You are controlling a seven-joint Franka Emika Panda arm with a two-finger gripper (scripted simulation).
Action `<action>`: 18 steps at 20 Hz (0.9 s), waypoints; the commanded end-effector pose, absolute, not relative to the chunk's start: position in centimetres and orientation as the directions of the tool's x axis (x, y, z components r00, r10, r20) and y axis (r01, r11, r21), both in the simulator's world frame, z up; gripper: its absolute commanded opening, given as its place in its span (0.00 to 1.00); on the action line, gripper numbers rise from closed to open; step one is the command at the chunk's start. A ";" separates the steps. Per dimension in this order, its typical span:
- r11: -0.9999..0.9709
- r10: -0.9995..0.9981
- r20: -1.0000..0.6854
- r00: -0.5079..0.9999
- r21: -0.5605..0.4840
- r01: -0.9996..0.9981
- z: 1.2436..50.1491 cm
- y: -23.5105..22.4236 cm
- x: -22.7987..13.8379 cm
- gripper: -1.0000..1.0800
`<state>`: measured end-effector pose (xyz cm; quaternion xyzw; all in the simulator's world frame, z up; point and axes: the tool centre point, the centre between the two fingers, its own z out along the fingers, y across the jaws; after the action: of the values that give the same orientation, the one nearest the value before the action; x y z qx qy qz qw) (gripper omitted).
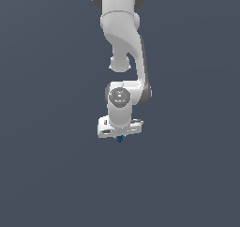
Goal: Pick up the object and move it to a goal position.
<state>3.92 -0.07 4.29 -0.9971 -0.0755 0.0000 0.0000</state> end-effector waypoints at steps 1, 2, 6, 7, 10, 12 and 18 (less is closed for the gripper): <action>-0.989 0.151 0.000 0.989 0.000 0.151 4.3 -0.1 3.9 0.00; -0.989 0.151 0.000 0.989 0.000 0.151 4.3 -0.1 3.9 0.00; -0.989 0.151 0.000 0.989 0.000 0.151 4.7 0.0 3.9 0.00; -0.989 0.151 0.000 0.989 0.000 0.151 5.0 0.1 3.9 0.00; -0.989 0.151 0.000 0.989 0.000 0.151 6.2 0.3 3.8 0.00; -0.989 0.151 0.000 0.989 0.000 0.151 7.2 0.6 3.7 0.00; -0.989 0.151 0.000 0.989 0.000 0.151 12.1 1.7 3.3 0.00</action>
<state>3.38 1.35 10.68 -0.9971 -0.0754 0.0007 -0.0001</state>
